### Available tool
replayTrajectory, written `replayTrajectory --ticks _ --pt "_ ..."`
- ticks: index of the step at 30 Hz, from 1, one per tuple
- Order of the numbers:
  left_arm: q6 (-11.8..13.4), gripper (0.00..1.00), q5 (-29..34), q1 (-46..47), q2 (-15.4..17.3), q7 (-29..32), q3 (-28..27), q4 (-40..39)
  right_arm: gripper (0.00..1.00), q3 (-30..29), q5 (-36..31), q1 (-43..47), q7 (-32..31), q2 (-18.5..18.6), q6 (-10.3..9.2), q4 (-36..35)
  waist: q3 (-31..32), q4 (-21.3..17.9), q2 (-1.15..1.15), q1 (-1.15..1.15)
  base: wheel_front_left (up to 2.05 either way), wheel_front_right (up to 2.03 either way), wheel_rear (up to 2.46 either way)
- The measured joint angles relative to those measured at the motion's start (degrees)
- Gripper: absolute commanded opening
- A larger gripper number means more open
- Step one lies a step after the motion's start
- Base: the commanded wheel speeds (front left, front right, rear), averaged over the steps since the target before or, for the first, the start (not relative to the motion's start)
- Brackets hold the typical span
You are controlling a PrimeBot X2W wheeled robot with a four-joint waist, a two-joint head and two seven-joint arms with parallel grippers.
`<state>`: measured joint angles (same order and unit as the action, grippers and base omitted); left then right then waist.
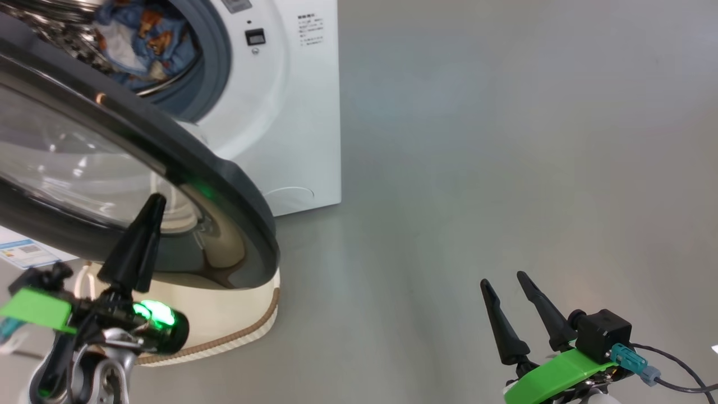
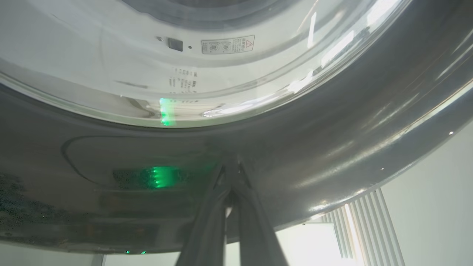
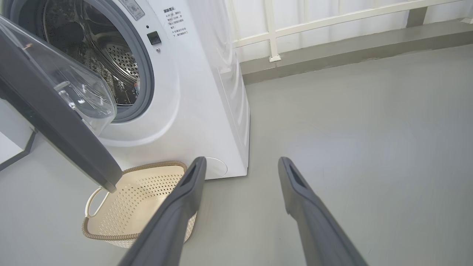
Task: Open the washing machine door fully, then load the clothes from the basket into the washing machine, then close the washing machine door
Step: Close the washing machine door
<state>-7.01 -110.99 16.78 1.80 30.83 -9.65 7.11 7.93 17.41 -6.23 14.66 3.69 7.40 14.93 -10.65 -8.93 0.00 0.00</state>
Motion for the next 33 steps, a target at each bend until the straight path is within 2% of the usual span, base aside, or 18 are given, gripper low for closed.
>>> replayTrajectory --ticks 22,29,30,31,33 --pt "-0.07 0.0 2.4 -13.42 0.09 -16.31 0.78 -4.78 1.0 -0.98 -0.11 1.78 0.0 -0.27 0.0 0.21 6.52 5.54 0.0 0.0 0.0 0.0 0.0" --pt "-0.07 0.0 4.7 -16.6 0.1 -22.47 0.99 -9.82 1.0 -0.97 -0.1 1.8 0.0 -0.42 0.0 0.15 7.96 6.4 0.0 -0.01 0.0 0.0 0.0" --pt "-0.07 0.11 6.01 -16.92 0.12 -23.58 0.99 -10.68 1.0 -0.96 -0.09 1.8 0.0 -0.43 0.0 0.11 7.99 6.4 0.0 0.0 0.0 0.0 0.0" --pt "-0.07 0.35 7.24 -17.22 0.14 -24.54 1.14 -11.43 1.0 -0.94 -0.09 1.81 0.0 -0.45 0.0 0.08 7.98 6.38 0.0 0.0 0.0 0.0 0.0" --pt "-0.07 1.0 10.9 -18.02 0.14 -26.17 1.93 -12.88 1.0 -0.97 -0.09 1.81 0.0 -0.47 0.0 -0.07 7.96 6.35 0.0 0.0 0.0 0.0 0.0"
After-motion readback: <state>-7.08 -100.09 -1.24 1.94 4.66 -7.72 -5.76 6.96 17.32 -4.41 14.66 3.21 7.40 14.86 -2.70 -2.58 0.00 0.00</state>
